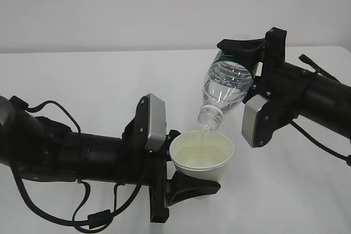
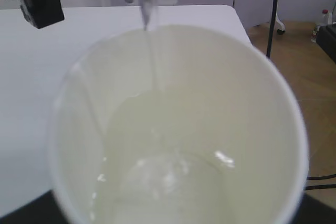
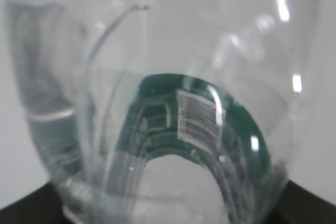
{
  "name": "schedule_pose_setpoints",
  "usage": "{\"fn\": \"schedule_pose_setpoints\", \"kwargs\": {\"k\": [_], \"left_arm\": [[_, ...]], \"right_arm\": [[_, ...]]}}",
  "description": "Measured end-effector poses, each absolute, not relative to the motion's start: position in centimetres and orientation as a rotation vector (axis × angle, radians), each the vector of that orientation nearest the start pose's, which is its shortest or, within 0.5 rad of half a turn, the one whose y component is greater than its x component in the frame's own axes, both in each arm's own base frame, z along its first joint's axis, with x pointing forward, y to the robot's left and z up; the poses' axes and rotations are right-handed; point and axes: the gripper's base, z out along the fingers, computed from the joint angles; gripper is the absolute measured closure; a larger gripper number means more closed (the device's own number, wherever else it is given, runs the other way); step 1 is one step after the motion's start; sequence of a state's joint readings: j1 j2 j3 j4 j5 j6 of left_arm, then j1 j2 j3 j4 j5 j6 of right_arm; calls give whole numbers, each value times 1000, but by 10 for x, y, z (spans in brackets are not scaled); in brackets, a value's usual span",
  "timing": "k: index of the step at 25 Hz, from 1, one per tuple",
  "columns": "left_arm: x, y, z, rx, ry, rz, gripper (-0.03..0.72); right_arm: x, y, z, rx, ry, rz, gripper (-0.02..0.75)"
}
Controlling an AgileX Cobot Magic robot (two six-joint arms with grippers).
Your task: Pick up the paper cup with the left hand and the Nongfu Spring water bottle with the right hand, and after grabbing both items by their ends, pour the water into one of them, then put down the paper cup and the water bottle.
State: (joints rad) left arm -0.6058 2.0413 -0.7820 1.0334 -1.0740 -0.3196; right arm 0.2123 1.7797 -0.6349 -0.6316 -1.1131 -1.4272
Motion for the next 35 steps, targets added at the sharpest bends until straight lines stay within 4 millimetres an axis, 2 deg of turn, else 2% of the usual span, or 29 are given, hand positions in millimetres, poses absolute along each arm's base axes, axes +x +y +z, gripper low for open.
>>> {"fn": "schedule_pose_setpoints", "kwargs": {"k": [35], "left_arm": [[236,-247,110,1369,1417,-1005,279]], "right_arm": [[299,114,182,-1565,510,-746,292]]}}
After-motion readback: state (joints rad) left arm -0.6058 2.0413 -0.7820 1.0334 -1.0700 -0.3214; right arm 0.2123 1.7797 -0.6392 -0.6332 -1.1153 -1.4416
